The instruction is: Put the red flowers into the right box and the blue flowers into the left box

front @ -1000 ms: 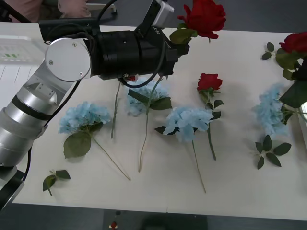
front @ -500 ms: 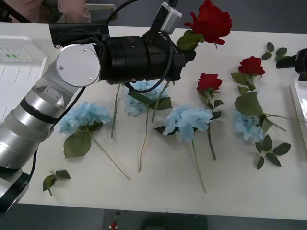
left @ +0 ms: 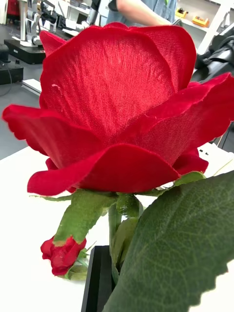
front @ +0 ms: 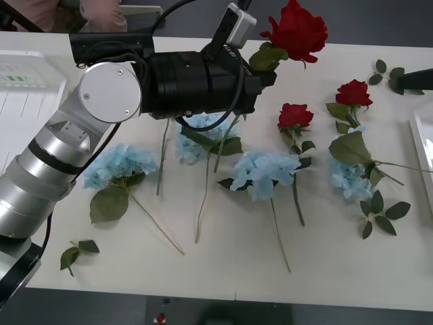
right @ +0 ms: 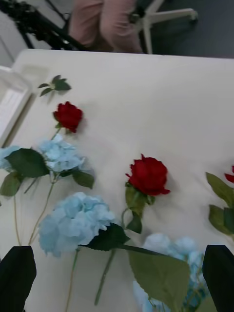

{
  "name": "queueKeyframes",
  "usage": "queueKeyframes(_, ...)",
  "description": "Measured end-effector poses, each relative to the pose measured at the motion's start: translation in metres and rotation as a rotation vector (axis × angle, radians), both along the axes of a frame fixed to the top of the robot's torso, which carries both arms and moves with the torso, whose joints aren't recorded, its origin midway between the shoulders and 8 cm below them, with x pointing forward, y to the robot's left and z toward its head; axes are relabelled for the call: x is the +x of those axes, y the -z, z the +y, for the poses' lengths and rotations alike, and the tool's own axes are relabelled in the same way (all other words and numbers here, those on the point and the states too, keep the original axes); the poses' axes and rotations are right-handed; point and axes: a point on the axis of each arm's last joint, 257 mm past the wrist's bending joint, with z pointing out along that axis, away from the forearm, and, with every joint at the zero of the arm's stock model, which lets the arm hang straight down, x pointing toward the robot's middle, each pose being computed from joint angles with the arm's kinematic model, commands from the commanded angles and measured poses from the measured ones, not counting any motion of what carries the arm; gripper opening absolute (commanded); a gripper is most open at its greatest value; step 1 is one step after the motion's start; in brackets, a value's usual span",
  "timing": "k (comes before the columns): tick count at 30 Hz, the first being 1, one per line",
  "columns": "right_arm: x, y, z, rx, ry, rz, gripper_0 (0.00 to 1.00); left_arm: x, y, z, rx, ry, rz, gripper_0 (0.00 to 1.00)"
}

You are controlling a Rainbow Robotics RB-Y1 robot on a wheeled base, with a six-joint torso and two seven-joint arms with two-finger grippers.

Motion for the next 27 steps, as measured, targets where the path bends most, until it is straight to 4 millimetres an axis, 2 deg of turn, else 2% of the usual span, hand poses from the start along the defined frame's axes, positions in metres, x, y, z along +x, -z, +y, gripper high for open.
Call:
queueKeyframes(5,-0.012,-0.013,0.032,0.000,-0.192,-0.208,1.00,0.000,0.000,0.000,0.000,0.000,0.000,0.00)
queueKeyframes(13,-0.023,-0.015,0.081,0.139,-0.307,-0.295,1.00,0.000,0.000,0.000,0.000,0.000,0.000,0.00)
queueKeyframes(16,-0.029,-0.007,0.094,0.197,-0.330,-0.297,1.00,0.000,0.000,0.000,0.000,0.000,0.000,0.00)
queueKeyframes(20,-0.031,0.015,0.113,0.261,-0.322,-0.260,1.00,0.000,0.000,0.000,0.000,0.000,0.000,0.00)
queueKeyframes(27,-0.031,0.048,0.167,0.328,-0.346,-0.226,1.00,0.000,0.000,0.000,0.000,0.000,0.000,0.00)
